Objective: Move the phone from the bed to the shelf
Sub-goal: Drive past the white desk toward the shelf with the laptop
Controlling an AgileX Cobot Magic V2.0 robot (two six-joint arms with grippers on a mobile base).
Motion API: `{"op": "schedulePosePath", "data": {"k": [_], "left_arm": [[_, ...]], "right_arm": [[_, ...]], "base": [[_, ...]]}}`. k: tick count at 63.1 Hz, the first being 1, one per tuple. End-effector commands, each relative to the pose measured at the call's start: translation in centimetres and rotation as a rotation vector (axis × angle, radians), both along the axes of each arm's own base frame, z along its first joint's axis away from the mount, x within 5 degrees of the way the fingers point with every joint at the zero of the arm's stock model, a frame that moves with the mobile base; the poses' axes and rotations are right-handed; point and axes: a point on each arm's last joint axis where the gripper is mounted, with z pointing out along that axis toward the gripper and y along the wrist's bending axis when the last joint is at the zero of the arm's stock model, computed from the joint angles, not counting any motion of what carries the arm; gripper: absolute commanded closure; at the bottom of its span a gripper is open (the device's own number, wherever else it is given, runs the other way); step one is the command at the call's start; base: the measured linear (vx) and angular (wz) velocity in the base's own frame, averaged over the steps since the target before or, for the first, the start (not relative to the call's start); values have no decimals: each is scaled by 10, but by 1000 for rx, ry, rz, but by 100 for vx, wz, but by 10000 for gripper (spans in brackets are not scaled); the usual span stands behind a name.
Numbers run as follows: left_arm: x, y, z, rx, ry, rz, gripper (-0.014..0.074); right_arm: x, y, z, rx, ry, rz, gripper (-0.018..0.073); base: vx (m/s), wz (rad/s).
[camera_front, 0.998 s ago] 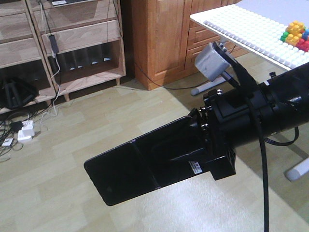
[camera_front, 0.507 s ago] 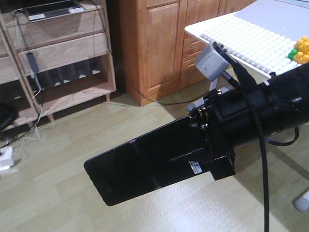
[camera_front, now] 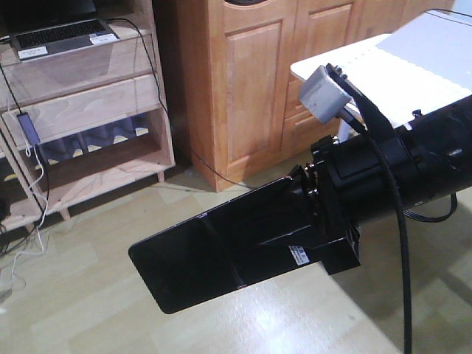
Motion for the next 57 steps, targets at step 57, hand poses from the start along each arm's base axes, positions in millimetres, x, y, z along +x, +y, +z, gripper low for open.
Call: {"op": "schedulePosePath", "data": {"k": [57], "left_arm": [[0, 0, 4, -5, -71, 3, 595]], "right_arm": [[-12, 1, 19, 84, -2, 51, 561]], "base": [[45, 15]]}}
